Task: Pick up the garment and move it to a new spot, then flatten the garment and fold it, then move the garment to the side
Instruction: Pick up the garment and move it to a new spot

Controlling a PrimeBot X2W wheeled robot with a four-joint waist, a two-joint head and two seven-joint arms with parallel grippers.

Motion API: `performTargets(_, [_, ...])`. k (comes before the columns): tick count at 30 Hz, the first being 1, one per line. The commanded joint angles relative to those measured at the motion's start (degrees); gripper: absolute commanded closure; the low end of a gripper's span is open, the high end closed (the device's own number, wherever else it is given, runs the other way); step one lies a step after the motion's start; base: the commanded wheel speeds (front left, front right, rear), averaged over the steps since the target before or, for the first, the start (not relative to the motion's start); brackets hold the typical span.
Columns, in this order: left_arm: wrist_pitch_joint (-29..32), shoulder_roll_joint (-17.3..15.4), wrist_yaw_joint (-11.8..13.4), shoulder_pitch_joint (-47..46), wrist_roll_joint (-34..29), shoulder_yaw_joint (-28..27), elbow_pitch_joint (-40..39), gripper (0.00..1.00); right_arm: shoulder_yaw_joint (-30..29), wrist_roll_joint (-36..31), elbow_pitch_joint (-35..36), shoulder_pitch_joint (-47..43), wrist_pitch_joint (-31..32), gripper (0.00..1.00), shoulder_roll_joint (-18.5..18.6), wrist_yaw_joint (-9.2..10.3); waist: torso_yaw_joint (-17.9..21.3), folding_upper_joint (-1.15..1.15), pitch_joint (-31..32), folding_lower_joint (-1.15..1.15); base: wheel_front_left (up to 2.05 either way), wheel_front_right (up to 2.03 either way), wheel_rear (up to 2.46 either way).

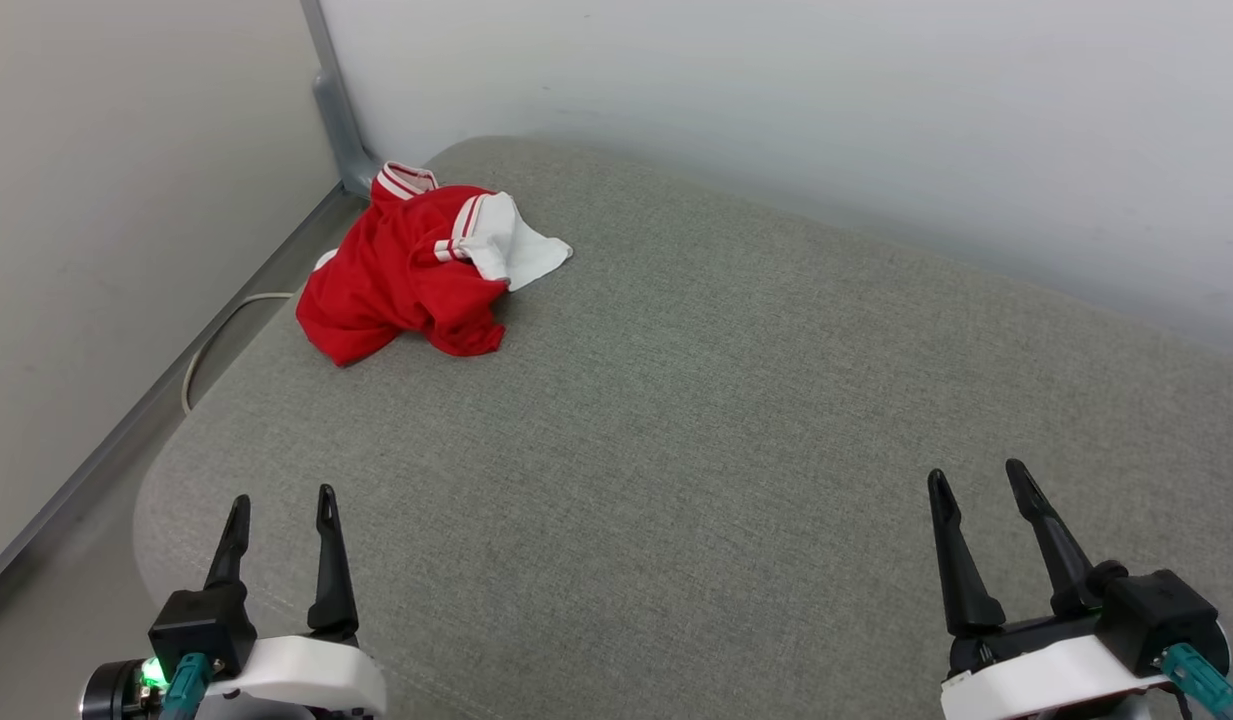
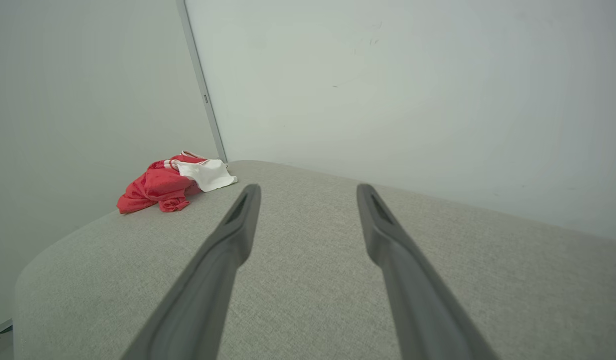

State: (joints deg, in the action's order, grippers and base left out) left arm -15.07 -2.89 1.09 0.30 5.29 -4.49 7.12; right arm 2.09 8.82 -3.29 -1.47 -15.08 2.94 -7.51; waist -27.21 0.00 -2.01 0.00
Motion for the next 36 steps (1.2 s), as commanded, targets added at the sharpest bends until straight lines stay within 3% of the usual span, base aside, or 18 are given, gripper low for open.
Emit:
performTargets(1, [-0.16,0.01,-0.11,-0.94,-0.31,-0.44,0.08,0.00,0.25,-0.04,0.04,0.23,-0.14,0.00,-0.12,0.04,0.43,0.00,-0.01,0.00,0.00,0.00,0.00])
performTargets(10, [-0.16,-1.27,-3.31,-8.18,1.24,-5.56,2.26,0.00,0.61,-1.83,0.76,2.10,-0.13,0.00,-0.10,0.04,4.43,0.00,-3.48,0.00,0.00,0.00,0.00])
performTargets(16, [-0.16,-6.14,-5.46,-19.19,0.21,-8.43,4.67,0.00,-0.07,-5.06,2.79,5.48,-0.14,0.00,-0.09,0.04,9.15,0.00,-11.28,0.00,0.00,0.00,0.00])
performTargets(27, [0.34,-14.97,-8.17,-39.08,6.40,-10.82,16.05,0.00,-2.09,-9.71,7.29,11.96,-0.14,0.00,-0.09,0.04,14.30,0.00,-24.45,0.00,0.00,0.00,0.00])
performTargets(30, [4.58,-18.36,-8.46,-43.71,9.94,-9.56,20.75,0.00,-2.41,-10.66,9.04,13.06,-0.14,0.00,-0.09,0.04,14.86,0.00,-27.03,0.00,0.00,0.00,0.00])
performTargets(31, [10.79,-21.74,-8.47,-47.19,15.38,-6.29,23.93,0.00,-2.78,-11.43,10.54,13.91,-0.14,0.00,-0.09,0.04,15.39,0.00,-28.86,0.00,0.00,0.00,0.00])
performTargets(36, [25.32,-27.25,-8.50,-50.34,26.62,-3.15,28.68,0.00,-3.00,-12.20,12.49,14.73,-0.13,0.00,-0.09,0.04,16.01,0.00,-31.47,0.00,0.00,0.00,0.00])
